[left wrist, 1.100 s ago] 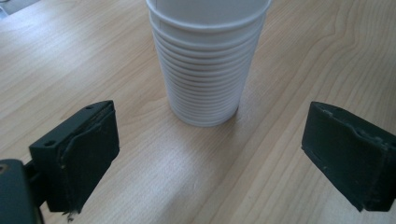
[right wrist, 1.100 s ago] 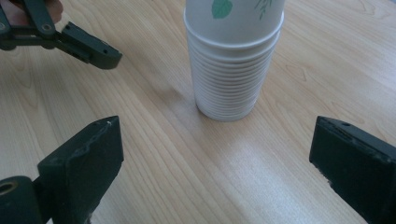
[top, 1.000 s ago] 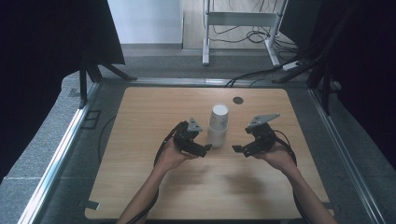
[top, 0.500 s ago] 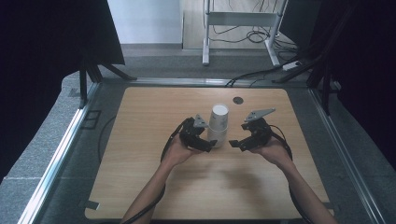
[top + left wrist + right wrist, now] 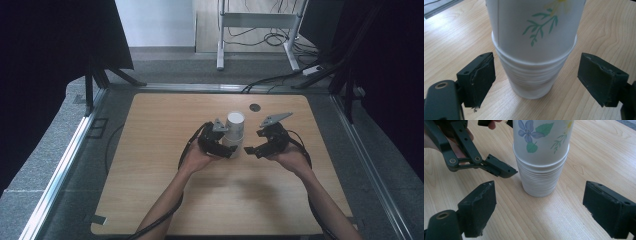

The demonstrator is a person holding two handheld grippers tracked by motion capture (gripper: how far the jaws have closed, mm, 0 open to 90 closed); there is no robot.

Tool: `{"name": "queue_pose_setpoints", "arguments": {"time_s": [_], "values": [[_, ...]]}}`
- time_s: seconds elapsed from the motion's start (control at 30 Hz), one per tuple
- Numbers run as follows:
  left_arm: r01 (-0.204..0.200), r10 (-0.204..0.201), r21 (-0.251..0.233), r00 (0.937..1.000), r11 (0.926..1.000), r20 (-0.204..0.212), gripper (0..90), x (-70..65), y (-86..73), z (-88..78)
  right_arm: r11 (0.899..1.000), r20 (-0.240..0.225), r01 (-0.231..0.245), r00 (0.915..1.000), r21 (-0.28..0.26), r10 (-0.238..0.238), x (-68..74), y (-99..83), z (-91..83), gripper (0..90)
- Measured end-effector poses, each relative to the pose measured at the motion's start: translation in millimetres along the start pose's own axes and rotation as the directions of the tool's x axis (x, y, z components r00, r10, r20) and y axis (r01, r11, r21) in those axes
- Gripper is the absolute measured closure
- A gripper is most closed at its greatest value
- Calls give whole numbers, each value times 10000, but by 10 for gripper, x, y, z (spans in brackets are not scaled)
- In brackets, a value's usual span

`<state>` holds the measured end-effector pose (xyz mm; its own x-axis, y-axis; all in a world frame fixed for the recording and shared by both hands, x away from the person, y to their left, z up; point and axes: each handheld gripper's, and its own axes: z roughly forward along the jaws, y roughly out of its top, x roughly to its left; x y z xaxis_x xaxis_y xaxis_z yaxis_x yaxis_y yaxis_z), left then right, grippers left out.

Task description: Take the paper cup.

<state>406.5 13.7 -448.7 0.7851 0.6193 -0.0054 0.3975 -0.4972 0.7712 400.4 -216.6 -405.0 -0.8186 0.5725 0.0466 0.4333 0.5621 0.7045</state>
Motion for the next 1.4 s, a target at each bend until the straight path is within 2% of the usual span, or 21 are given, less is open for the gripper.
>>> {"name": "queue_pose_setpoints", "arguments": {"time_s": [0.37, 0.73, 1.03, 1.2, 1.23, 1.4], "values": [[203, -203, -111, 9998, 9997, 52, 170, 27, 29, 43, 9991, 38, 134, 9999, 393, -136, -42, 137, 1, 133], [322, -322, -167, 9995, 9993, -11, 207, 31, 33, 55, 9938, -33, 432, 9991, 1026, -431, -64, 376, 20, 157], [259, -260, -110, 9996, 9996, -71, 213, 24, 37, 49, 9796, -123, 447, 9990, 1959, -431, -97, 614, 41, 165], [220, -221, -105, 9997, 9997, -79, 215, 24, 37, 48, 9735, -140, 442, 9990, 2242, -422, -108, 705, 55, 167], [201, -202, -94, 9998, 9998, -95, 215, 23, 39, 48, 9687, -166, 457, 9989, 2440, -429, -114, 748, 68, 166], [174, -175, -91, 9998, 9998, -106, 216, 20, 40, 48, 9611, -186, 502, 9987, 2717, -469, -123, 834, 92, 163]]}}
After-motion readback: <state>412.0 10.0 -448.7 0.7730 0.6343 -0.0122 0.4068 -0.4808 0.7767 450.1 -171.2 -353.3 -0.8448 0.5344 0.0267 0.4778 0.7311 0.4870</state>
